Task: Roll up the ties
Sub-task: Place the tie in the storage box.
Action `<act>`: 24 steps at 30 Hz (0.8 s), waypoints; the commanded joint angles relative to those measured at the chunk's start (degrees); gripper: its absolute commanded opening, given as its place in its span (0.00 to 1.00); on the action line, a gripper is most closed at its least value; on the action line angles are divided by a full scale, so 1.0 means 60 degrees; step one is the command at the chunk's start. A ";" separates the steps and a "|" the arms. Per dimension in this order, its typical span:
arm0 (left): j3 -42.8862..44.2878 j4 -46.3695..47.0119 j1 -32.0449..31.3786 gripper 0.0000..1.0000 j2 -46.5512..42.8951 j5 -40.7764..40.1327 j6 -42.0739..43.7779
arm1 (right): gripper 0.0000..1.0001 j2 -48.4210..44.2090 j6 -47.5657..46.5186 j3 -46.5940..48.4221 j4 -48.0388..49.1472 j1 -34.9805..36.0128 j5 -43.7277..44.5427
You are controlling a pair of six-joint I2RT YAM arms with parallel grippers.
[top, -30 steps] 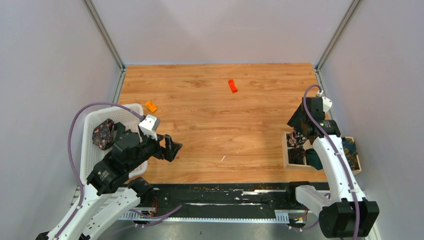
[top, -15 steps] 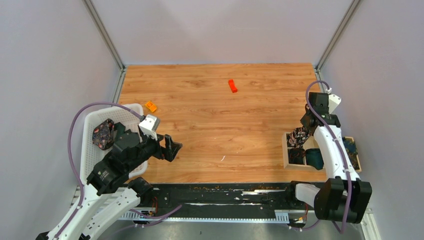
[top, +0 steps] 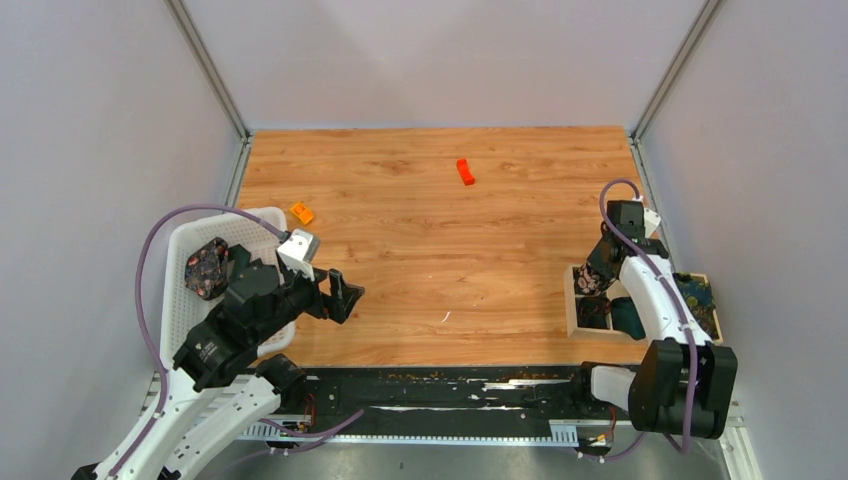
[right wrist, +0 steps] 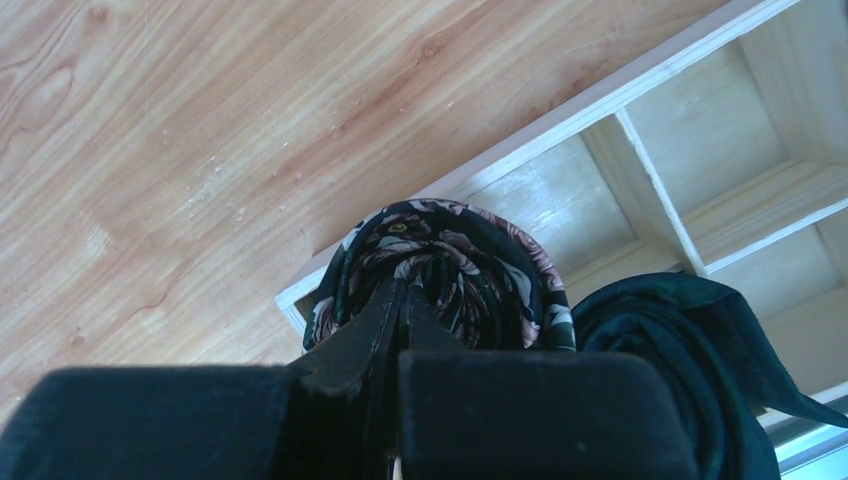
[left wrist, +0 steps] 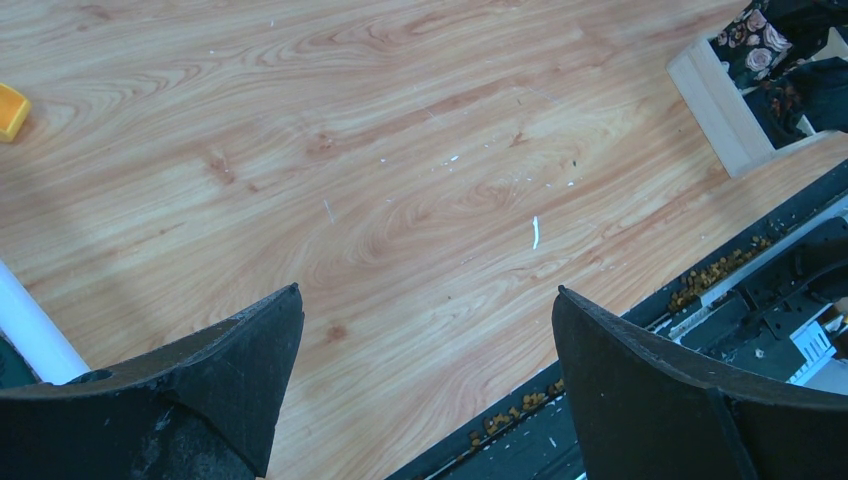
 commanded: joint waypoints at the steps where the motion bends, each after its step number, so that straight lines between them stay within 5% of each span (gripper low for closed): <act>1: 0.0000 0.0341 -0.0017 1.00 -0.0093 -0.0049 0.0194 | 0.00 -0.0461 0.0103 -0.0110 0.0219 -0.0029 -0.0372; 8: 0.0000 0.0331 -0.0017 1.00 -0.0137 -0.0109 0.0180 | 0.07 -0.0690 -0.0231 0.1453 -0.0454 -0.0029 -0.0281; 14: 0.0004 0.0327 -0.0017 1.00 -0.0185 -0.0224 0.0165 | 0.52 -0.1372 -0.0589 0.2565 -0.0577 -0.0007 -0.1559; 24: -0.0055 0.0321 -0.0018 1.00 -0.0432 -0.0932 0.0093 | 0.98 -0.2777 -0.1181 0.2292 0.1762 0.0450 -0.5973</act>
